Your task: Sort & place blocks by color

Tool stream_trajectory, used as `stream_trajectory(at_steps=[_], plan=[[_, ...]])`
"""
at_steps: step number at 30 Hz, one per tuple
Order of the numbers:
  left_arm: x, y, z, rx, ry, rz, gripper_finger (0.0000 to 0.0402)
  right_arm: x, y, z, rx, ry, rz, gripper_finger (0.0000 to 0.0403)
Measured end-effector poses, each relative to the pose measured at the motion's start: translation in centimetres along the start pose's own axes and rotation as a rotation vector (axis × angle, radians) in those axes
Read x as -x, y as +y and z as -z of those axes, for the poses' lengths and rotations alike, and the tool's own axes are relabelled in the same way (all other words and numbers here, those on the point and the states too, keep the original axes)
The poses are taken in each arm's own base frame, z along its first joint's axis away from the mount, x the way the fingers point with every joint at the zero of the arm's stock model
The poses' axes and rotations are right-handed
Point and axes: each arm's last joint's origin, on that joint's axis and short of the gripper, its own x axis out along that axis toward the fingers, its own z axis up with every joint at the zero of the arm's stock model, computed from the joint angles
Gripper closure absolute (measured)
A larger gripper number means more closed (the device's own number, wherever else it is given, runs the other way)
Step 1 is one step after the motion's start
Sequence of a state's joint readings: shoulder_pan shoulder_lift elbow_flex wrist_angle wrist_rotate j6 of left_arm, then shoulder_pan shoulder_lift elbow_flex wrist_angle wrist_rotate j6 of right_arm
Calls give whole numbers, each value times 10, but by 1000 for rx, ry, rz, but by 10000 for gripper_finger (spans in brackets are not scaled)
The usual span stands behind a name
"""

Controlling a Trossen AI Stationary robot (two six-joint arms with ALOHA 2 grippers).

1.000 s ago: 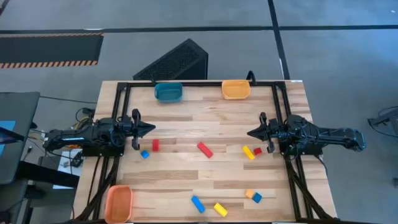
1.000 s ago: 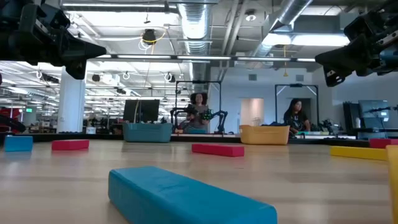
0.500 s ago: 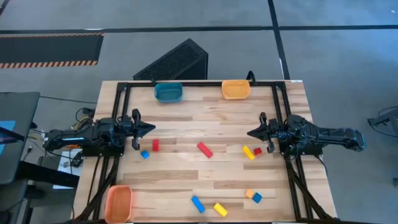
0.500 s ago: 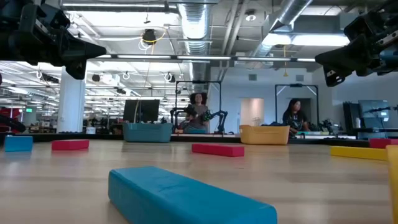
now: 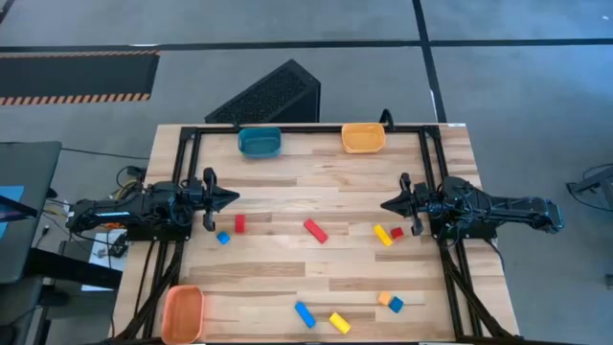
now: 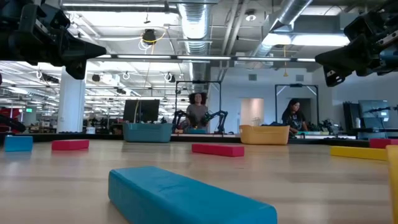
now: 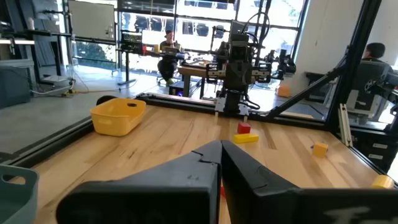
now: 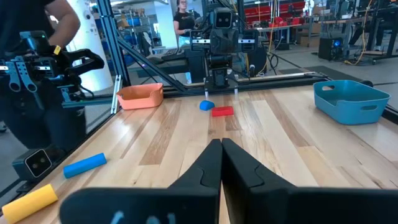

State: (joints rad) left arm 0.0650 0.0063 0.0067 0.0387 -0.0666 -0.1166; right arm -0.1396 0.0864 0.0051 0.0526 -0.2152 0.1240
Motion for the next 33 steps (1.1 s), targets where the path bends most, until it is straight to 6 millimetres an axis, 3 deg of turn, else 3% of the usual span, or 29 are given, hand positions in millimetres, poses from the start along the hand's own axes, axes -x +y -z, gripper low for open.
stream_trajectory(at_steps=[22,27,33], plan=[[0,0,0,1,0,0,401,0,0,0,0,1,0,377],[0,0,-3,161,-31,-11,401,0,0,0,0,0,0,377],[1,5,-4,268,-74,-170,401,0,0,0,0,1,0,377]])
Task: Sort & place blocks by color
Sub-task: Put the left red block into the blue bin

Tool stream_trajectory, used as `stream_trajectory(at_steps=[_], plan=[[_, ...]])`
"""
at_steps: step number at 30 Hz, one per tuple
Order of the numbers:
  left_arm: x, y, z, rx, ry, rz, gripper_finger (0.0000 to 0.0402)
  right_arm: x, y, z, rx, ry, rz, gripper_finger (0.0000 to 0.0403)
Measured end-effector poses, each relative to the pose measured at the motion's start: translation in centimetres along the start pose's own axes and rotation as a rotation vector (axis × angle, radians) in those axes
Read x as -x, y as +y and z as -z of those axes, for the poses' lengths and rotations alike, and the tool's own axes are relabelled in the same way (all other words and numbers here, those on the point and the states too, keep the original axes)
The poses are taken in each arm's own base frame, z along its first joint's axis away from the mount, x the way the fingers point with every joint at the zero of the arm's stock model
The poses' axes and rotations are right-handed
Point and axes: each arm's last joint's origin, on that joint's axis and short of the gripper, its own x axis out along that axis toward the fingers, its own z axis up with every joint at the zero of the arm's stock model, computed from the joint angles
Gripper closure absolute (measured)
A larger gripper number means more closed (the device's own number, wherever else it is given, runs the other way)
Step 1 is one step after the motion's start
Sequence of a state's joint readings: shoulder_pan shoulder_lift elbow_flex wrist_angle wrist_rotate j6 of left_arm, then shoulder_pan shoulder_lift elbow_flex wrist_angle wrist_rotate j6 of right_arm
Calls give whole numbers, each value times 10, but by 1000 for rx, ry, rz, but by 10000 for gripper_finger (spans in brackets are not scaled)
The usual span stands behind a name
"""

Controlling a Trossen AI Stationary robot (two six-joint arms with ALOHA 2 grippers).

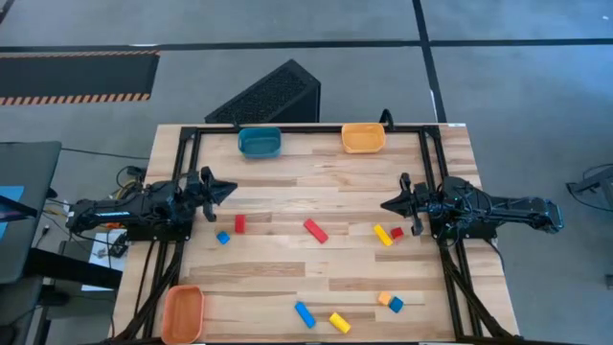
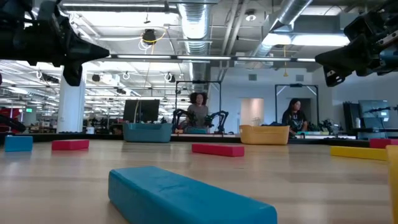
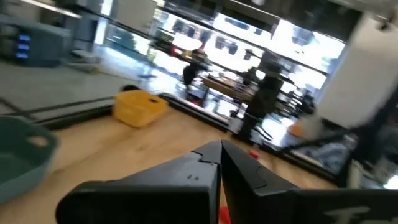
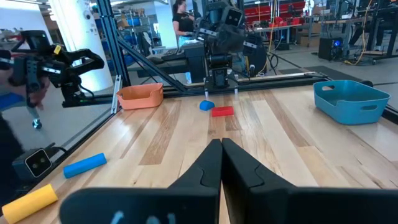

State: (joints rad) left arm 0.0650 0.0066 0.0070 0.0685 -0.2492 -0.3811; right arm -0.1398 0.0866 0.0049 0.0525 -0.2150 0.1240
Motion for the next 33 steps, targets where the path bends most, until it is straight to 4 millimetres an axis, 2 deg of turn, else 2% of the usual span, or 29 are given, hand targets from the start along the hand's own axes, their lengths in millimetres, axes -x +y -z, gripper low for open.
stream_trajectory(at_steps=[2,5,7,11,14,17,21,25,29,33], plan=[[0,0,-2,112,-19,-29,402,0,0,0,0,0,0,377],[0,1,-1,429,-25,-48,401,0,0,0,0,-1,1,377],[-1,2,0,576,-31,-64,401,0,-1,-1,1,-12,31,377],[-1,0,-1,648,-11,-22,401,0,-1,-5,8,-55,53,377],[0,-2,-7,706,-72,10,401,0,0,-5,9,-55,43,377],[2,-9,-25,694,-221,142,401,0,1,-7,11,-64,32,377],[8,-18,-43,516,-396,263,401,1,3,-14,-25,-101,13,377],[8,-13,-44,497,-461,121,401,2,5,-20,-185,-161,-11,377],[6,-7,-38,509,-489,-85,401,3,4,-24,-438,-205,-17,377],[4,-2,-31,532,-471,-212,401,3,1,-24,-610,-243,69,377]])
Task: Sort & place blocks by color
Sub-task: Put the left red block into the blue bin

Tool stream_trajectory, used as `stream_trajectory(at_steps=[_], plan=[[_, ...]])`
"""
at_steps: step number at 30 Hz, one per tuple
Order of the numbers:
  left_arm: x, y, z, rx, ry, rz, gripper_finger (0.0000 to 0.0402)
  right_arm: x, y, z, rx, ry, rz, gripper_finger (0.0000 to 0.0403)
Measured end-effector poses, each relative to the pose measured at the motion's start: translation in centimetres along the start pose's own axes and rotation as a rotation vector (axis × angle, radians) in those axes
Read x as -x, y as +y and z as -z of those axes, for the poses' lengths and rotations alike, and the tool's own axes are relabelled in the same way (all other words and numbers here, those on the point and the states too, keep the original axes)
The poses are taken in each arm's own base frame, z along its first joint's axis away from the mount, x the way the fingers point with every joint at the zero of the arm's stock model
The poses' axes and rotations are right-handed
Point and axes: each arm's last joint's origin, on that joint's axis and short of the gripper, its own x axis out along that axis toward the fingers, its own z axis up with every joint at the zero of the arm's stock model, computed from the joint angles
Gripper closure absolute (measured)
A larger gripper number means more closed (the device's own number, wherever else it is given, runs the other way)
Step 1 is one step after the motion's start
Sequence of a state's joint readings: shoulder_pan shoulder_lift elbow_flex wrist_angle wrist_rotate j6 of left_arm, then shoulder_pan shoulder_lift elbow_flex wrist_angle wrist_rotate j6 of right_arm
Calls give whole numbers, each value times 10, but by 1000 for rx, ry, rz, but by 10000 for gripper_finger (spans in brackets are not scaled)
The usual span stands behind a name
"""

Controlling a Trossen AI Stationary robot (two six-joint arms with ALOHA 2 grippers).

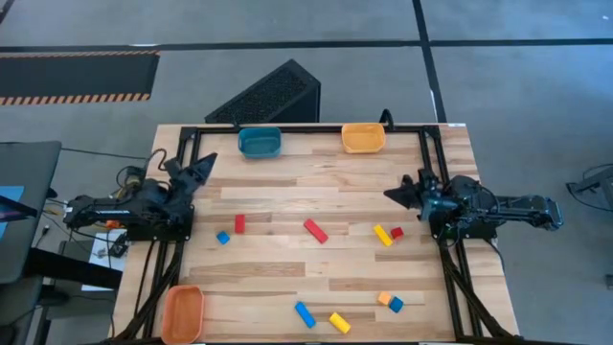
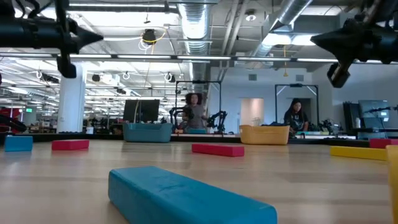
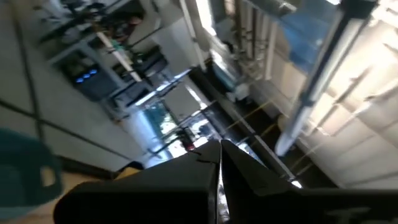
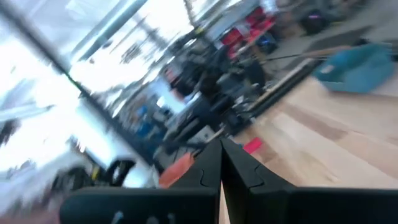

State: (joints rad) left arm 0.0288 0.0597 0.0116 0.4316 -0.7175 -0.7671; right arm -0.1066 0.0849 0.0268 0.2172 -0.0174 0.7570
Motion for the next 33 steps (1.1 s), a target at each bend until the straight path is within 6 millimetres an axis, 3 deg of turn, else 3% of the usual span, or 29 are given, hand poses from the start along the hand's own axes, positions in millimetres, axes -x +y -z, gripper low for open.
stream_trajectory(at_steps=[6,12,15,20,25,30,33], plan=[[1,10,11,-56,114,-58,400,-3,-8,2,-169,-31,128,368],[0,3,6,-118,122,-38,372,-9,-8,-1,-313,103,345,348],[-2,-10,-4,-107,120,22,351,-12,6,-14,-368,185,462,348],[-3,-26,-14,-105,166,119,335,-26,48,-47,-386,307,588,349],[-4,-20,-7,-228,222,67,334,-55,75,-61,-229,348,683,349],[-1,-7,3,-334,332,-19,334,-89,101,-68,-119,268,640,349],[0,-2,3,-406,309,-87,334,-111,116,-74,-109,145,619,353]])
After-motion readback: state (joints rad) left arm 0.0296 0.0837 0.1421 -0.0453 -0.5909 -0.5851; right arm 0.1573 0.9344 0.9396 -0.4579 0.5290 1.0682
